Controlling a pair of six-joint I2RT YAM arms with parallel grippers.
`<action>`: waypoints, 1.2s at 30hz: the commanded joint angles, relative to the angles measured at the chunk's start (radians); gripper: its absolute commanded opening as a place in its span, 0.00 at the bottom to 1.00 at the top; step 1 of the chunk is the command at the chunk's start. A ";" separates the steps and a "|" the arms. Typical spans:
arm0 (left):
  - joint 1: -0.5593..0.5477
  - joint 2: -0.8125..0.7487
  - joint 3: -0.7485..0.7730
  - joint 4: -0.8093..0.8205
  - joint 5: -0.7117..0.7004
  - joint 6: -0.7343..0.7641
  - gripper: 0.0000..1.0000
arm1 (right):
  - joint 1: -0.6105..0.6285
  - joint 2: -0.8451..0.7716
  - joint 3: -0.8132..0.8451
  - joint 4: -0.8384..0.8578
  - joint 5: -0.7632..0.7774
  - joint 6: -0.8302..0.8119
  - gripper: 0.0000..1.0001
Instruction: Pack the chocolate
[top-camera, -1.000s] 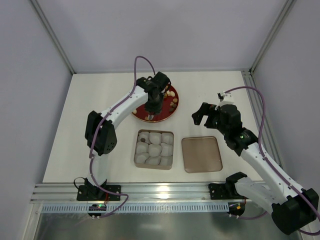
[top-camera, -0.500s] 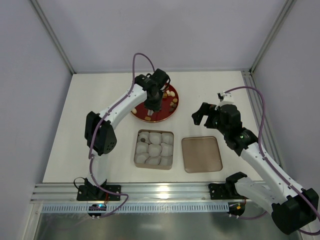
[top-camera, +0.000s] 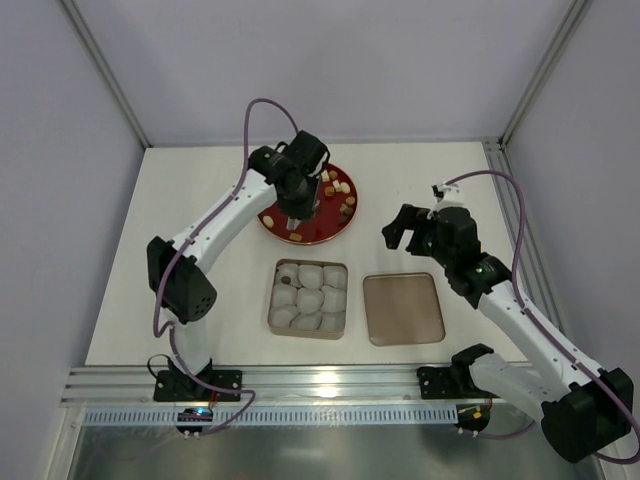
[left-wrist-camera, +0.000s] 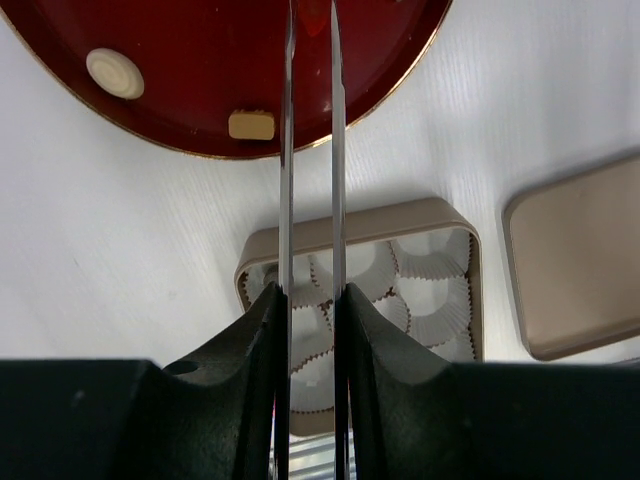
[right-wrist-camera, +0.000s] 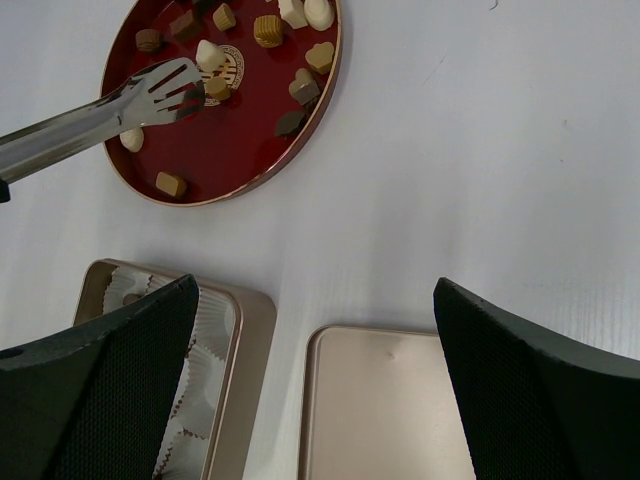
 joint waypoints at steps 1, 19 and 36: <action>0.004 -0.105 -0.041 -0.007 0.027 -0.012 0.27 | -0.002 0.011 0.027 0.056 0.009 0.003 1.00; -0.042 -0.404 -0.313 -0.030 0.113 -0.035 0.27 | -0.002 0.074 0.016 0.101 0.021 0.021 1.00; -0.162 -0.605 -0.560 -0.016 0.121 -0.107 0.27 | -0.002 0.095 0.024 0.101 0.018 0.029 1.00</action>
